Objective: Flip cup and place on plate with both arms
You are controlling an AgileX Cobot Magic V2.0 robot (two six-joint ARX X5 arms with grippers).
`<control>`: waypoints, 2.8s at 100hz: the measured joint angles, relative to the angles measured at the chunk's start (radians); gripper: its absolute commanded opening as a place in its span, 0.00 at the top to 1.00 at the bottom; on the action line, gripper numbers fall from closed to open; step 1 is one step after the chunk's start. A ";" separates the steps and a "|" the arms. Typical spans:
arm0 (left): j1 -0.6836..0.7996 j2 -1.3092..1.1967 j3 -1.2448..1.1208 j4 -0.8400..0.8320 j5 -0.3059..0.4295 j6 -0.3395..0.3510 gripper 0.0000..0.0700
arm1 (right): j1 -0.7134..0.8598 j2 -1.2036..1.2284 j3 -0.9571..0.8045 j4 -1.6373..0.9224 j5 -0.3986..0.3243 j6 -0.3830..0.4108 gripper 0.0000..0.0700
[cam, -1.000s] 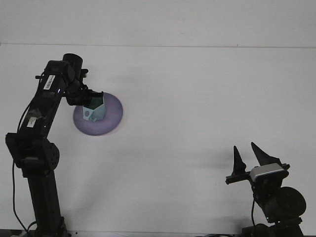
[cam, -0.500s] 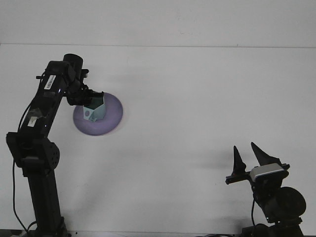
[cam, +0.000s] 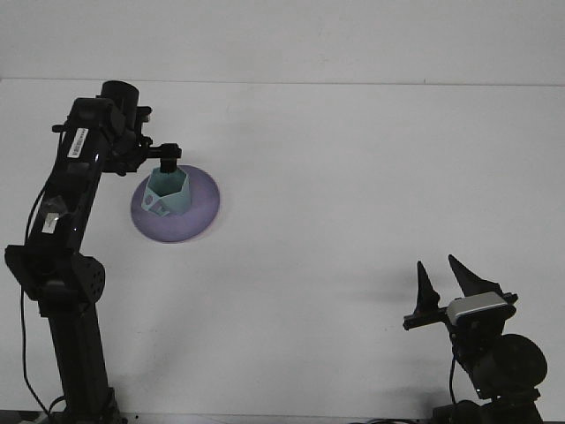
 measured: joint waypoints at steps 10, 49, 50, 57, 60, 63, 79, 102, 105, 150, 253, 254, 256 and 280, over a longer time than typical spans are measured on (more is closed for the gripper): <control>0.013 -0.041 0.073 -0.004 0.000 -0.007 0.25 | 0.000 0.000 0.000 0.000 -0.001 0.000 0.47; 0.079 -0.428 0.122 -0.015 0.029 -0.009 0.98 | 0.000 0.000 0.000 0.018 -0.001 0.000 0.47; 0.080 -0.431 0.122 -0.016 0.029 -0.008 0.98 | 0.000 0.000 0.000 0.018 -0.001 0.000 0.47; 0.084 -0.479 0.122 -0.018 0.027 0.008 0.98 | 0.000 0.000 0.000 0.017 -0.001 0.000 0.47; 0.083 -0.494 0.122 -0.018 0.024 0.021 0.98 | 0.000 0.000 0.000 0.016 -0.001 0.000 0.47; 0.082 -0.507 0.122 -0.018 0.016 0.034 0.98 | 0.000 0.000 0.000 0.016 -0.001 0.000 0.47; 0.047 -0.541 0.089 -0.026 0.008 0.053 0.98 | 0.000 0.000 0.000 0.015 0.001 -0.001 0.47; 0.020 -0.740 -0.276 -0.029 0.009 0.080 0.98 | 0.000 0.000 0.000 -0.007 0.039 -0.005 0.47; 0.020 -0.785 -0.335 -0.026 0.009 0.087 0.98 | 0.000 0.000 0.000 -0.014 0.047 -0.010 0.48; 0.020 -1.592 -1.396 0.649 0.015 0.085 0.98 | 0.000 0.000 0.000 -0.036 0.074 -0.021 1.00; 0.021 -2.034 -1.813 1.017 0.003 -0.008 0.98 | 0.000 0.000 0.000 0.197 0.077 0.283 1.00; 0.021 -2.034 -1.813 1.017 0.003 -0.008 0.98 | 0.000 0.000 0.000 0.203 0.076 0.286 1.00; 0.021 -2.034 -1.813 1.017 0.003 -0.008 0.98 | 0.000 0.000 0.000 0.213 0.077 0.288 1.00; 0.021 -2.034 -1.813 1.017 0.003 -0.008 0.98 | 0.000 0.000 0.000 0.267 0.077 0.295 1.00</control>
